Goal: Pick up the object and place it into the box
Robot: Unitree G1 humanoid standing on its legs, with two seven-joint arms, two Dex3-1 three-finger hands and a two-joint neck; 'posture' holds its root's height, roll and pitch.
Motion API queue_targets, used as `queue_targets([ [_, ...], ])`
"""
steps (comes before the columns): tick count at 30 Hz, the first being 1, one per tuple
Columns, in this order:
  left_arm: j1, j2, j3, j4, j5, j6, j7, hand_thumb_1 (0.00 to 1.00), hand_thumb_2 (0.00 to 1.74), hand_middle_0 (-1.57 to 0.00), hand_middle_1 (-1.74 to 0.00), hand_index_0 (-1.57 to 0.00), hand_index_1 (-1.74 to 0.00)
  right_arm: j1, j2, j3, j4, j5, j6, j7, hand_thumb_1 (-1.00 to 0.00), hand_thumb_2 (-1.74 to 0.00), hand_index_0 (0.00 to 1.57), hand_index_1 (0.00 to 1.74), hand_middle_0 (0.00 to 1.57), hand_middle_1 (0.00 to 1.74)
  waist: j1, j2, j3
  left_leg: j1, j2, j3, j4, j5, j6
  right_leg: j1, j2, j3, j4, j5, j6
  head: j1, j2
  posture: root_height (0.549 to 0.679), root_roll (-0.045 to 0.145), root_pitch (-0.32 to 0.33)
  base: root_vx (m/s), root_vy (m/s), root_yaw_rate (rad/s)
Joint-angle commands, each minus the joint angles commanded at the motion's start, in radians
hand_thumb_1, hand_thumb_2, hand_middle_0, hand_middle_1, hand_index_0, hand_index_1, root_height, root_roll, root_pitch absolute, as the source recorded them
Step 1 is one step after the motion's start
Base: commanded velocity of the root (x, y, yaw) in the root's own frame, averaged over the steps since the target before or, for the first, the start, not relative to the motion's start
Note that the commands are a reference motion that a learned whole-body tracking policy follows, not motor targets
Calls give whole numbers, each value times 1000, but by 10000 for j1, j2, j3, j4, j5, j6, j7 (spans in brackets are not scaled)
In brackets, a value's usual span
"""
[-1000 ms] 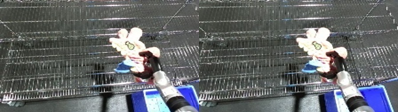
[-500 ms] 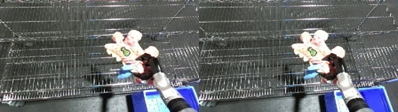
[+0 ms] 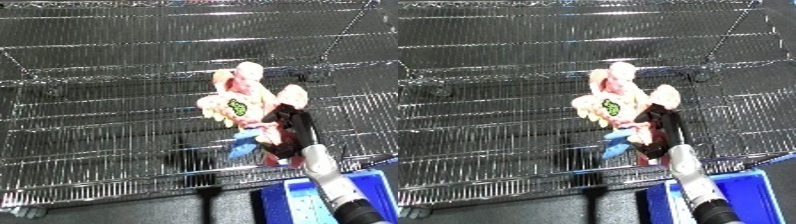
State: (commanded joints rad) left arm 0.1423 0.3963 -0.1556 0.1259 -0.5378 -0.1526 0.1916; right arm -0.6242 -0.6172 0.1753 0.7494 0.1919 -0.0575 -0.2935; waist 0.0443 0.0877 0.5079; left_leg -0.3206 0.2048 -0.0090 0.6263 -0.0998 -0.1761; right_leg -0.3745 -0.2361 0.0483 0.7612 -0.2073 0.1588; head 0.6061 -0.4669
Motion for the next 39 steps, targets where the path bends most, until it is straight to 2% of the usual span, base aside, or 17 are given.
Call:
queue_targets([
  [9,-9,26,-7,111,23,86,-129,1000,1740,-1570,-1740,-1570,-1740,879,-561,-1048,-2204,-115,-327,-465,-1000,-1740,1570,1740,1570,1740,-210,-85,-180,192,28,53,27,-45,27,207,-15,17,-53,-2,-11,665,230,623,52,-168,-11,-7,-19],
  [23,-70,-59,12,206,-24,231,-261,1000,1740,-1570,-1740,-1570,-1740,2360,-1013,-2477,-4525,-383,-560,-573,-1000,-1740,1570,1740,1570,1740,-600,-126,-357,375,85,157,244,-152,54,348,-21,100,50,-28,-15,1772,355,621,56,-196,-12,-10,-26],
  [31,-166,-154,-55,315,0,333,-313,1000,1740,-1570,-1740,-1570,-1740,3559,-1309,-3869,-5479,-443,-758,-756,-1000,-1740,1570,1740,1570,1740,-1034,-190,-475,635,136,312,341,-313,80,585,11,173,-17,-45,-20,3453,480,622,58,-210,0,4,-63],
  [39,-65,-278,89,403,11,399,-229,1000,1740,-1570,-1740,-1570,-1740,5133,-1033,-5666,-6178,-299,-1018,-1097,-1000,-1740,1570,1740,1570,1740,-1566,-238,-579,821,229,481,553,-495,91,811,34,266,-192,15,-54,4870,517,624,60,-221,-2,8,-92],
])
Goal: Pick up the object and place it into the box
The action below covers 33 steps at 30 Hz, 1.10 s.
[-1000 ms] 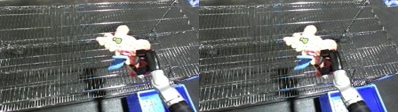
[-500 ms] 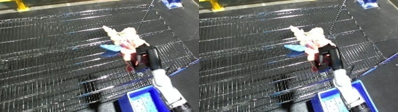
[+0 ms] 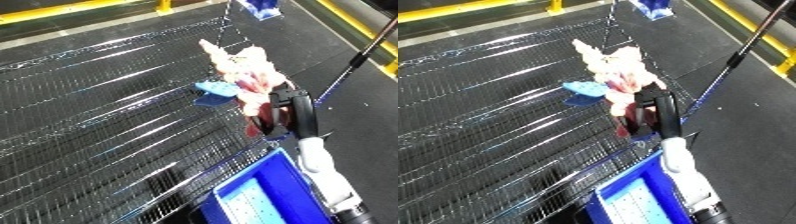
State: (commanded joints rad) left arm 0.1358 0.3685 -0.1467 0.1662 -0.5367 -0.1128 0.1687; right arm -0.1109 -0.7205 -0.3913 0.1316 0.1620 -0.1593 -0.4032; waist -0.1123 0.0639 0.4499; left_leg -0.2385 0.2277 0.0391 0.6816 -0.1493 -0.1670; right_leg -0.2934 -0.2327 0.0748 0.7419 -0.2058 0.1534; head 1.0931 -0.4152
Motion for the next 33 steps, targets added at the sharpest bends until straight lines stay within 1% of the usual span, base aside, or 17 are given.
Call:
queue_targets([
  [6,22,-63,140,23,29,19,100,1000,1740,-1570,-1740,-1570,-1740,982,411,-983,-135,107,-130,-187,-1000,-1740,1570,1740,1570,1740,-391,-5,-34,61,32,107,36,-50,-6,76,15,75,-110,42,-23,643,39,626,63,-223,-8,14,-73],
  [8,35,-96,196,36,33,27,124,1000,1740,-1570,-1740,-1570,-1740,1332,644,-1338,-158,190,-190,-248,-1000,-1740,1570,1740,1570,1740,-555,6,-44,77,44,150,34,-64,-7,86,27,106,-147,57,-34,758,-28,627,65,-222,-7,17,-93],
  [12,72,-160,265,100,39,24,167,1000,1740,-1570,-1740,-1570,-1740,2017,1288,-1961,-125,544,-438,-336,-1000,-1740,1570,1740,1570,1740,-925,60,-98,132,70,268,9,-96,-19,112,73,210,-261,87,-67,1004,-195,629,71,-216,-7,22,-136],
  [15,18,-194,223,213,66,21,199,1000,1740,-1570,-1740,-1570,-1740,2316,1732,-2040,29,634,-528,-383,-1000,-1740,1570,1740,1570,1740,-1172,109,-137,181,85,344,6,-126,-29,136,119,294,-340,105,-94,1239,-342,631,74,-214,-2,25,-157],
  [20,-158,-190,99,364,144,20,216,1000,1740,-1570,-1740,-1570,-1740,2545,2174,-1926,428,674,-513,-393,-1000,-1740,1570,1740,1570,1740,-1507,197,-172,232,107,442,23,-149,-62,192,154,382,-426,128,-130,1455,-490,633,79,-215,-6,17,-82],
  [25,-240,-137,0,470,189,-31,195,1000,1740,-1570,-1740,-1570,-1740,2632,2382,-1904,980,1072,-649,-304,-750,-1305,1178,1305,1178,1305,-1752,276,-201,282,115,528,-37,-115,-100,241,169,433,-540,176,-159,1387,-709,635,85,-215,-9,17,-46],
  [29,-264,-91,-18,520,239,-50,146,1000,1740,-1570,-1740,-1570,-1740,2652,2480,-1788,1486,1313,-678,-188,-550,-957,864,957,864,957,-1827,303,-232,305,115,557,-70,-96,-116,275,189,447,-617,196,-177,1285,-810,636,86,-214,-6,4,-27],
  [33,-283,-39,-19,503,288,-92,94,1000,1740,-1570,-1740,-1570,-1740,2602,2542,-1666,2141,1499,-667,-96,-350,-609,549,609,549,609,-1843,317,-267,296,124,576,-99,-81,-133,286,182,436,-683,208,-180,1245,-933,637,87,-212,-4,-2,-8],
])
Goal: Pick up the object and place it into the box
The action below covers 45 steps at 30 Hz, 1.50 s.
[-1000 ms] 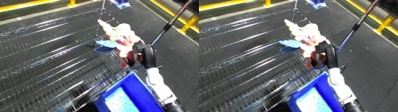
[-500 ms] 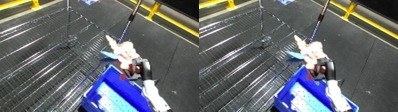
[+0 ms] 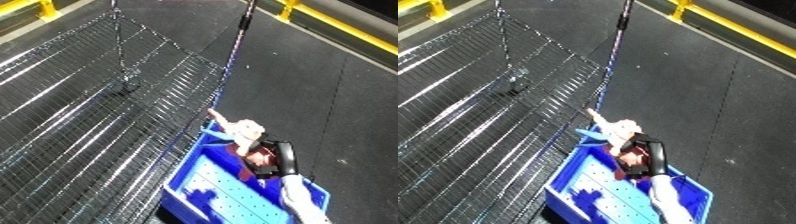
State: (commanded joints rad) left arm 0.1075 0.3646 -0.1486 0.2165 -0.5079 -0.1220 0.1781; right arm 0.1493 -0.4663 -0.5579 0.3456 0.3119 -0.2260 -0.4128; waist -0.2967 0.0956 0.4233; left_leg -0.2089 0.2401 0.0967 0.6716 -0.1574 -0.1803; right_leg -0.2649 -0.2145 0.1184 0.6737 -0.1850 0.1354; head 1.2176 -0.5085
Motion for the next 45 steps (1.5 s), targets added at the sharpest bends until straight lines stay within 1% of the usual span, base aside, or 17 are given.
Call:
queue_targets([
  [7,102,69,111,-91,92,-56,-74,1000,1740,-1570,-1740,-1570,-1740,-55,20,109,610,112,-53,90,0,0,0,0,0,0,67,-26,-26,40,5,41,-174,68,-14,18,24,11,-139,-6,14,58,-68,639,90,-204,2,-1,-2],
  [14,252,60,230,-189,171,-72,-87,1000,1740,-1570,-1740,-1570,-1740,-22,53,153,520,19,-51,100,0,0,0,0,0,0,150,-15,-86,137,-32,90,-339,98,5,71,45,1,-218,-53,36,110,-156,641,91,-196,12,0,-10],
  [20,387,21,288,-298,177,-70,-94,1000,1740,-1570,-1740,-1570,-1740,10,72,205,387,-121,19,47,0,0,0,0,0,0,219,0,-103,188,-52,102,-440,120,19,108,47,-3,-264,-91,45,56,-242,642,92,-191,13,0,-7],
  [24,465,-16,347,-342,187,-71,-81,1000,1740,-1570,-1740,-1570,-1740,36,72,283,286,-168,78,73,0,0,0,0,0,0,290,4,-108,219,-74,98,-496,133,23,141,49,-18,-299,-117,48,-238,-363,643,92,-188,11,-1,-4],
  [27,518,-48,416,-350,194,-66,-68,1000,1740,-1570,-1740,-1570,-1740,14,36,396,129,-257,130,107,0,0,0,0,0,0,381,-5,-119,232,-84,89,-518,143,20,170,45,-47,-315,-134,53,-685,-513,643,91,-187,9,-5,13],
  [31,594,-95,527,-385,204,-48,-76,1000,1740,-1570,-1740,-1570,-1740,-62,-58,653,-337,-499,231,228,0,0,0,0,0,0,541,-41,-132,238,-91,56,-537,165,10,196,36,-98,-299,-158,69,-1535,-867,643,89,-188,6,-10,46],
  [33,629,-119,581,-390,224,-26,-84,1000,1740,-1570,-1740,-1570,-1740,-125,-81,800,-596,-587,276,314,0,0,0,0,0,0,633,-70,-132,237,-94,34,-544,179,6,204,39,-126,-278,-167,76,-1815,-908,643,88,-189,1,-16,59],
  [34,648,-130,612,-388,237,-12,-88,1000,1740,-1570,-1740,-1570,-1740,-168,-85,881,-729,-621,296,363,0,0,0,0,0,0,691,-85,-131,237,-96,22,-554,188,4,210,43,-144,-271,-170,79,-2179,-958,643,87,-189,-1,-17,80],
  [40,765,-171,754,-478,282,66,-117,1000,1740,-1570,-1740,-1570,-1740,-472,-84,1388,-1441,-742,393,651,0,0,0,0,0,0,1111,-180,-137,217,-114,-81,-623,260,-1,260,49,-283,-218,-198,96,-3477,-964,642,79,-194,0,-21,119],
  [44,867,-191,835,-626,280,104,-138,1000,1740,-1570,-1740,-1570,-1740,-741,-91,1720,-1719,-803,452,761,0,0,0,0,0,0,1400,-244,-98,160,-129,-174,-609,306,0,268,68,-371,-120,-239,102,-4459,-957,640,73,-199,-1,-19,130],
  [45,885,-191,851,-652,287,114,-141,1000,1740,-1570,-1740,-1570,-1740,-807,-96,1798,-1765,-827,469,774,0,0,0,0,0,0,1470,-259,-86,142,-133,-198,-602,319,2,268,72,-389,-91,-249,105,-4780,-885,640,72,-200,1,-19,130],
])
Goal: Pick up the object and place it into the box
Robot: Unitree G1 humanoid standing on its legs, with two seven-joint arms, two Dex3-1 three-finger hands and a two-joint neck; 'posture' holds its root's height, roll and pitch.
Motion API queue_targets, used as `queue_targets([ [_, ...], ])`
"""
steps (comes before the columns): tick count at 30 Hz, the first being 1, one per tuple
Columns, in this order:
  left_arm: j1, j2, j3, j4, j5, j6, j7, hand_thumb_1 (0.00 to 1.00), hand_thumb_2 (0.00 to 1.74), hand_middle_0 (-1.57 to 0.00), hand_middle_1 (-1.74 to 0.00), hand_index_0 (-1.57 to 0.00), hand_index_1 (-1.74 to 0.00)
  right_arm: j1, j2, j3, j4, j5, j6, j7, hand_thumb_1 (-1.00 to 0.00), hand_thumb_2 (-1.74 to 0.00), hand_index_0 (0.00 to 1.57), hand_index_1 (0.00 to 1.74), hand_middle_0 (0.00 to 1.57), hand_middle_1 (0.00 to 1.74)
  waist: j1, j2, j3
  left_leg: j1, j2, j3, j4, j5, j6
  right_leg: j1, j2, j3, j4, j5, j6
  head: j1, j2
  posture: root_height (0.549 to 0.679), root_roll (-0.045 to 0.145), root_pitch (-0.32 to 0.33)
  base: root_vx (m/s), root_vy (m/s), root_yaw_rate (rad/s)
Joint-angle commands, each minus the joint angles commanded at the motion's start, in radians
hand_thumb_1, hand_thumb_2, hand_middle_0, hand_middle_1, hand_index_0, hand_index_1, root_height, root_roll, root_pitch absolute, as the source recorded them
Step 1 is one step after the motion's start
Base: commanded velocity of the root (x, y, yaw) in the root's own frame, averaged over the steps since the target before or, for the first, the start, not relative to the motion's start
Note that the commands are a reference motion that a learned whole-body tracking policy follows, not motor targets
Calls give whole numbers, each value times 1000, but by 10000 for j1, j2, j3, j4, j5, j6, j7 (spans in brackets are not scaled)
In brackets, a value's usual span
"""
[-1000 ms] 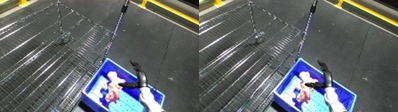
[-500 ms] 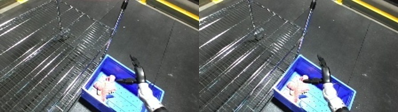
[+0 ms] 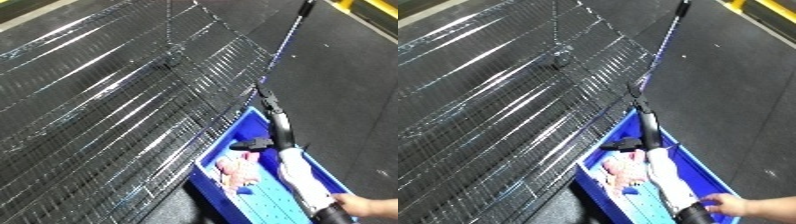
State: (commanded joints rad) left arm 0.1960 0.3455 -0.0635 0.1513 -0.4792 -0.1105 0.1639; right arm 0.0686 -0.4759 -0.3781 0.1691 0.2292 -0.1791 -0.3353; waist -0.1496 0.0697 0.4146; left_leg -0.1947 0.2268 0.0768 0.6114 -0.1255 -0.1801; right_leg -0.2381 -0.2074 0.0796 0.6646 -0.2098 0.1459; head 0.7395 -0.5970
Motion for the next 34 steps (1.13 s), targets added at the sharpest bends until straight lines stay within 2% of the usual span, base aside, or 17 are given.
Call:
queue_targets([
  [13,109,-8,72,21,125,157,-76,1000,1740,-1570,-1740,-1570,-1740,-990,-9,1087,-363,-78,119,216,0,0,0,0,0,0,723,-211,66,-157,-74,-275,-72,138,15,-28,7,-151,171,-88,21,-3118,633,638,66,-203,4,-11,98],
  [24,-85,17,-39,83,200,238,-95,1000,1740,-1570,-1740,-1570,-1740,-1774,-576,2061,-768,-448,332,654,0,0,0,0,0,0,1154,-389,76,-198,-163,-496,-152,197,44,-28,-15,-223,250,-165,24,-4592,466,637,64,-202,17,-3,48],
  [27,-161,1,-23,44,201,221,-60,1000,1740,-1570,-1740,-1570,-1740,-1881,-599,2233,-864,-533,349,689,0,0,0,0,0,0,1236,-415,96,-207,-172,-531,-170,211,49,-31,-24,-254,289,-184,26,-5139,363,637,63,-201,14,0,52],
  [34,-420,16,-1,-77,237,146,63,1000,1740,-1570,-1740,-1570,-1740,-2055,-617,2687,-743,-718,430,854,0,0,0,0,0,0,1401,-509,88,-205,-168,-587,-210,211,58,-11,-45,-349,362,-226,40,-5427,253,637,62,-200,21,-1,41],
])
